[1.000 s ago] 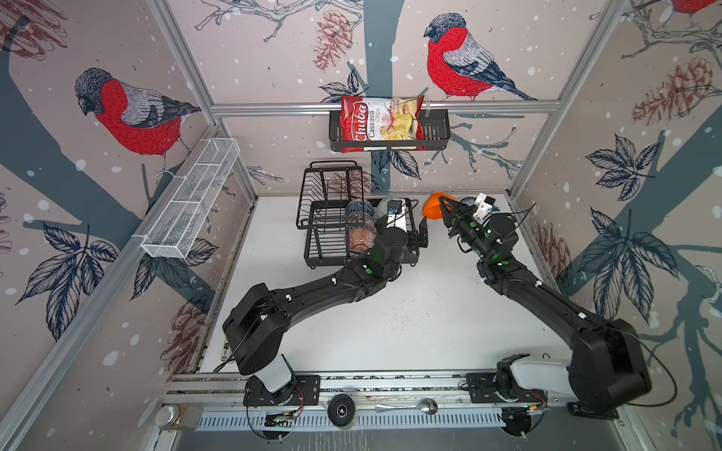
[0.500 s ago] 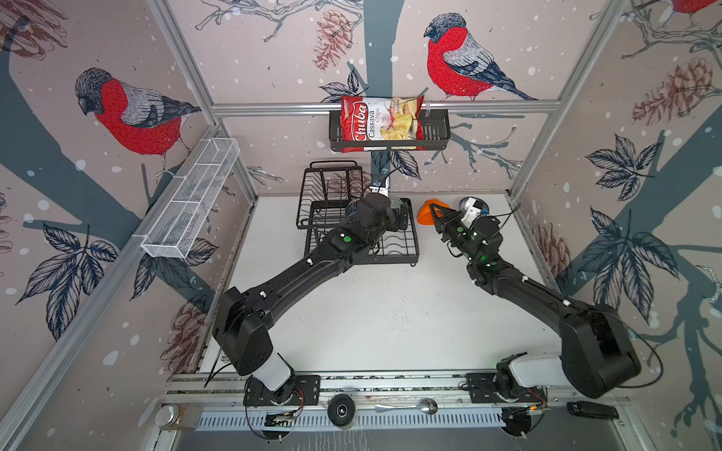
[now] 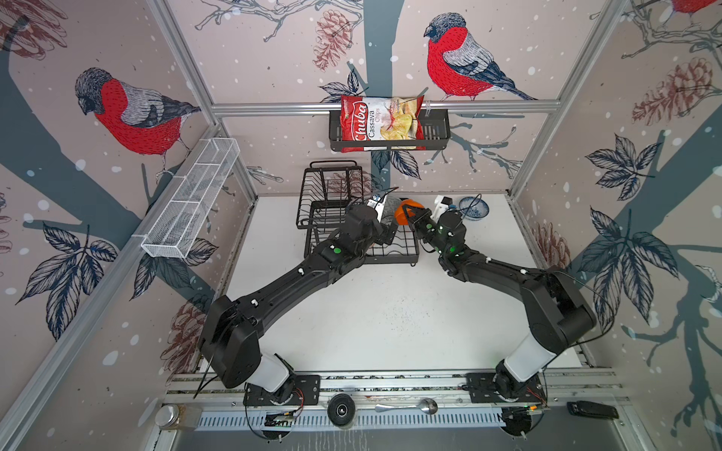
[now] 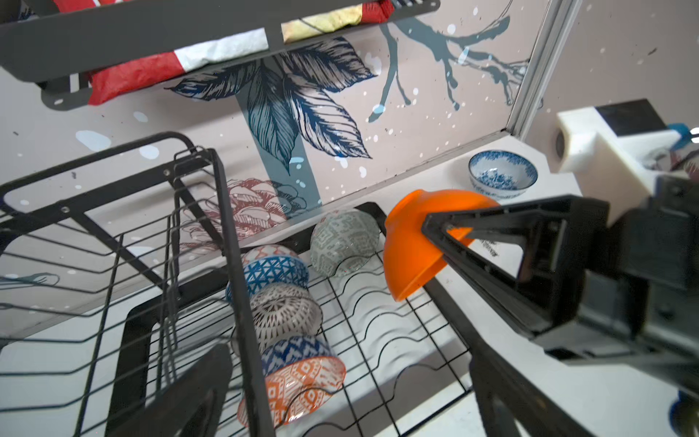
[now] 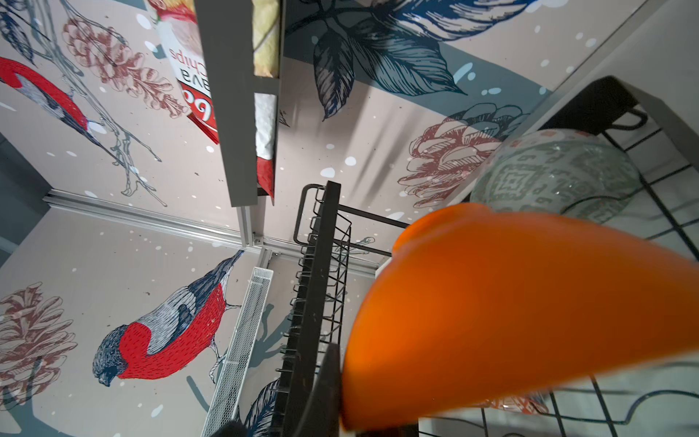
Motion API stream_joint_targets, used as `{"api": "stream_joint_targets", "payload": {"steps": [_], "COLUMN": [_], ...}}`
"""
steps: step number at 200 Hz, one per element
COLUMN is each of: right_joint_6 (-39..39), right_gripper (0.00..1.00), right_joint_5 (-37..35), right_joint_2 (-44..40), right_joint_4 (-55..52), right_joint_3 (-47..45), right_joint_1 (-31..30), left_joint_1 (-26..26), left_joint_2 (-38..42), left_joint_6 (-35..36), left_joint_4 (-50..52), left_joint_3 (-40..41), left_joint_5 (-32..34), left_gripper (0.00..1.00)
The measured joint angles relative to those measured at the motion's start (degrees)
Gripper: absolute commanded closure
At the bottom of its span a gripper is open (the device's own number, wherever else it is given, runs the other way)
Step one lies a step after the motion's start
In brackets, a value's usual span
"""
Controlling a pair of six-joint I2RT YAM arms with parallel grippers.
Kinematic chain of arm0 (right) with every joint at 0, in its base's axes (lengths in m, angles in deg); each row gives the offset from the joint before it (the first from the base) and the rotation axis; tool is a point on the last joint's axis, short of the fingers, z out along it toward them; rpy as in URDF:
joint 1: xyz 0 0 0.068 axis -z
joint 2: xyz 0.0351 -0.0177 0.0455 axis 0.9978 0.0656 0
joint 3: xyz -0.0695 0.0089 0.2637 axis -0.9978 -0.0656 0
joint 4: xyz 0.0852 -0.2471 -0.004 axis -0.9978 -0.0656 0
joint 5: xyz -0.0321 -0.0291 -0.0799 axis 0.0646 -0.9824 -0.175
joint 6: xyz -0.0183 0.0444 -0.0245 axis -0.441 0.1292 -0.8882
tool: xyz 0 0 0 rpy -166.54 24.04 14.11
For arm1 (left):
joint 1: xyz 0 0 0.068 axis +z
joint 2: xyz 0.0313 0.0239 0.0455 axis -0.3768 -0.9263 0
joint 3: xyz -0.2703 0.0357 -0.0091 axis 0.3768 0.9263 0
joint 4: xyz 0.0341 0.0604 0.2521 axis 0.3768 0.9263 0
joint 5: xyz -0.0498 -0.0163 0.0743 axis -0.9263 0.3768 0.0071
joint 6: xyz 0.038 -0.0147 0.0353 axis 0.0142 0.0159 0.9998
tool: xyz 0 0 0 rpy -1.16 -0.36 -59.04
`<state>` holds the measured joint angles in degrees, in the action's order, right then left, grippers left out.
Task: Load bowls into a dish rack
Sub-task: Place the bowl in the dish rack.
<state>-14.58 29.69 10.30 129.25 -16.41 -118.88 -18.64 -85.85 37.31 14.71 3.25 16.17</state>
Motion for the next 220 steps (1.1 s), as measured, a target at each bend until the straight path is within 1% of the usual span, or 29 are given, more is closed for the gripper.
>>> {"api": "stream_joint_targets", "payload": {"steps": [29, 46, 58, 82, 136, 220], "right_joint_6": [0.1, 0.0, 0.0, -0.2, 0.5, 2.2], "right_gripper": [1.0, 1.0, 1.0, 1.0, 1.0, 1.0], "right_joint_5": [-0.3, -0.6, -0.6, -0.6, -0.6, -0.7], "right_joint_2": [5.1, 7.3, 8.5, 10.6, 16.8, 24.0], "right_joint_4": [0.5, 1.1, 1.3, 2.3, 3.3, 4.7], "right_joint_3": [2.6, 3.9, 4.8, 6.4, 9.9, 15.3], "right_joint_1": [-0.5, -0.7, -0.7, -0.7, -0.6, 0.0], "left_joint_1": [3.7, 4.7, 4.9, 5.3, 5.9, 6.5], "left_joint_2": [1.7, 2.0, 2.1, 2.1, 1.6, 1.0], "left_joint_6": [-0.6, -1.6, -1.5, -1.5, -1.5, -2.0], "left_joint_4": [-0.6, -0.6, 0.0, 0.6, 1.7, 2.7], "left_joint_3": [-2.3, -3.0, -3.0, -3.1, -4.1, -4.1], "left_joint_5": [-1.1, -3.8, -5.7, -6.8, -7.0, -8.1], "left_gripper": [0.02, 0.02, 0.02, 0.02, 0.02, 0.02]}}
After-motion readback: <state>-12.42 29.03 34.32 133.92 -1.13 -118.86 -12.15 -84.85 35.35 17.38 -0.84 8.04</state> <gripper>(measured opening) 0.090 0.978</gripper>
